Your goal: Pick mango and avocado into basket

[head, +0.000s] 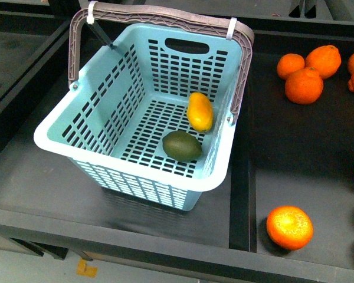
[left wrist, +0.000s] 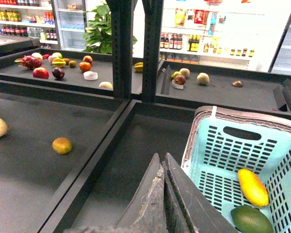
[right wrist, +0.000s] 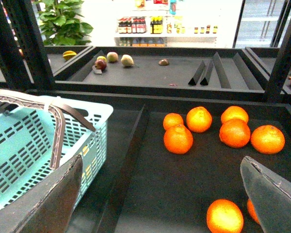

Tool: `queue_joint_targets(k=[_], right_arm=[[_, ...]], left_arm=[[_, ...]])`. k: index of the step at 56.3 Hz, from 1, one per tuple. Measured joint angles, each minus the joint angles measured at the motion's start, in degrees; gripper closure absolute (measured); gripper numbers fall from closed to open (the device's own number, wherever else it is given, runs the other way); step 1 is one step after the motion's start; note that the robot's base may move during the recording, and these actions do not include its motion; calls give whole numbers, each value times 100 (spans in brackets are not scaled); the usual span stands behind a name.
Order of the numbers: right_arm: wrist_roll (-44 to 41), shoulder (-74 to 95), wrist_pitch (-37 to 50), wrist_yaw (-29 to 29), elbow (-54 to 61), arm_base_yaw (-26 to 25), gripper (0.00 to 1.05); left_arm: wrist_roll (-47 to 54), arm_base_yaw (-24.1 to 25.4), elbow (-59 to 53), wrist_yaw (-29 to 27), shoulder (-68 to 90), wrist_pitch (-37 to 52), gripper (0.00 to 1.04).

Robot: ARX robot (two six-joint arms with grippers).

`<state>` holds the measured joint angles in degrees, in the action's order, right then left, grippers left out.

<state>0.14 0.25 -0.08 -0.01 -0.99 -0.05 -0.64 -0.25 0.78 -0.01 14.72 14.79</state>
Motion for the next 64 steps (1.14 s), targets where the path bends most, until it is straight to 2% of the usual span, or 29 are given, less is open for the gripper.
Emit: queue_joint_targets(k=[12,17,40,45,51,55,59,62,64], right_arm=[[0,0,0,0,0,0,9],[0,0,0,-2,0,0,9],[0,0,0,-2,0,0,9],[0,0,0,0,0,0,9],[0,0,0,0,0,0,9],[2,0,0,0,0,0,9],[0,0,0,0,0,0,9],[0,0,0,-2,0,0,9],[0,0,0,0,0,0,9]], left_arm=[[0,0,0,0,-463,-470,103],[2,2,2,0,-1333,-1423,103],[0,2,2,-2,-1436,-1471,103],[0,2,2,0,-1436,-1471,86],[2,2,2,-2,-1436,-1471,54],[0,2,2,0,-1436,-1471,40],[0,2,2,0,-1436,-1471,18],[2,2,2,0,-1436,-1471,8],[9,2,2,0,-1436,-1471,9]])
